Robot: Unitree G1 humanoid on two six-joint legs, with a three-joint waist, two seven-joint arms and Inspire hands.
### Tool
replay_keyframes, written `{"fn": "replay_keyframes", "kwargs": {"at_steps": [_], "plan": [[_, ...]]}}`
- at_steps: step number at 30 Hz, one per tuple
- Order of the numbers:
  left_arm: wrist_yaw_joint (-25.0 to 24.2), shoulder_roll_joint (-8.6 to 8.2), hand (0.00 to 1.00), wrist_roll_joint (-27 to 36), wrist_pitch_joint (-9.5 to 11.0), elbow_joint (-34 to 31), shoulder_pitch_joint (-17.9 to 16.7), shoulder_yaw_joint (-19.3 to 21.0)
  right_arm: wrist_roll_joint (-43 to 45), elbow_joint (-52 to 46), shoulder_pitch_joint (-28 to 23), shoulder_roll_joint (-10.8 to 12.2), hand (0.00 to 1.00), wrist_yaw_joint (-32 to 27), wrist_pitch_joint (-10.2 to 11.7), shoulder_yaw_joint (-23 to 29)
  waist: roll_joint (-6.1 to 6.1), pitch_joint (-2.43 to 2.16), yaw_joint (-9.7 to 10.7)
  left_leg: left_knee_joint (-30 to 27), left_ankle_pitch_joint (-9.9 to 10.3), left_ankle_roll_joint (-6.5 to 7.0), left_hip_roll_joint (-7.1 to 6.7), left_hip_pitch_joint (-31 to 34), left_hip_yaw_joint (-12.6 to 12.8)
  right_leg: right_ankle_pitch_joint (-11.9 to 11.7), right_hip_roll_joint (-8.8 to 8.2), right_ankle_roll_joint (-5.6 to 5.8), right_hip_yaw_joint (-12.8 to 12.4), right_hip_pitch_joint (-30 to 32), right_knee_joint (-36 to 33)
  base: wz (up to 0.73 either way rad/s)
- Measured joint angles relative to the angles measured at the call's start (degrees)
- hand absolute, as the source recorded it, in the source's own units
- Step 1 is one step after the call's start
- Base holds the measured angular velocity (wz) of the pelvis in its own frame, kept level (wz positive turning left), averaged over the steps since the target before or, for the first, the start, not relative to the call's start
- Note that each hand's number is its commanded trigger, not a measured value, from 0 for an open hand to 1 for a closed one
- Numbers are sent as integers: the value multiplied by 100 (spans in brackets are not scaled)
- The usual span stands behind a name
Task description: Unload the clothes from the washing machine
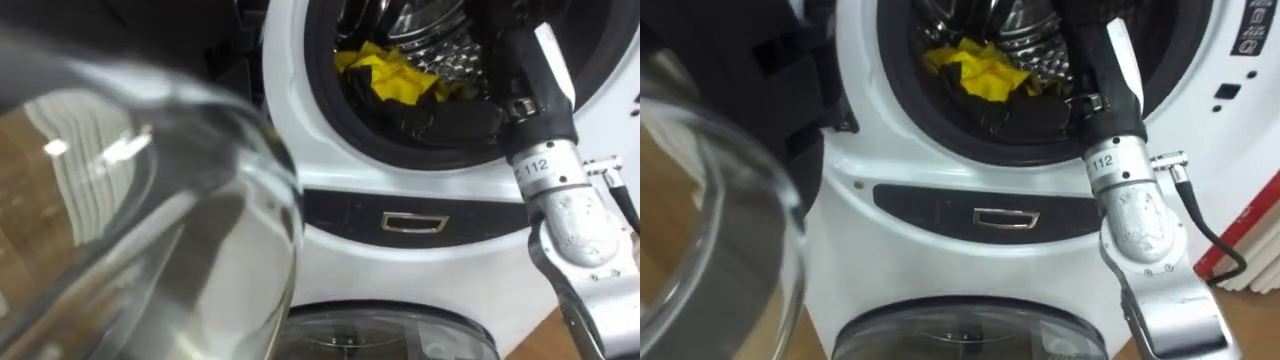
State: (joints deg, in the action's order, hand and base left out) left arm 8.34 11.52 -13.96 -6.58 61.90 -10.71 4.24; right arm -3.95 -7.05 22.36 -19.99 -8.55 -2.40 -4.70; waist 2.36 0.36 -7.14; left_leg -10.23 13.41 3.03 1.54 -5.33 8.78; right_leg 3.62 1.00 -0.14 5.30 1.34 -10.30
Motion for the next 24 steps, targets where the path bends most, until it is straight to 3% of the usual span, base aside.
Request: {"fn": "replay_keyframes", "kwargs": {"at_steps": [16,22,24], "plan": [[-70,-44,0,-85,15,4,-130,13,372,-38,0,-20,0,-1,2,161,54,-38,65,57,2,-4,2,-45,-13,0,-13,0,102,-79,73,0],[-127,-76,0,-197,-67,10,-142,246,547,151,1,-275,0,183,-34,159,88,-40,5,89,3,-6,9,-140,-5,1,3,-1,125,-134,75,-1],[-139,-69,0,-195,-137,1,-142,421,667,183,6,-385,0,366,-154,159,133,-44,0,87,4,-7,13,-139,-34,1,0,-1,162,-152,74,7]]}}
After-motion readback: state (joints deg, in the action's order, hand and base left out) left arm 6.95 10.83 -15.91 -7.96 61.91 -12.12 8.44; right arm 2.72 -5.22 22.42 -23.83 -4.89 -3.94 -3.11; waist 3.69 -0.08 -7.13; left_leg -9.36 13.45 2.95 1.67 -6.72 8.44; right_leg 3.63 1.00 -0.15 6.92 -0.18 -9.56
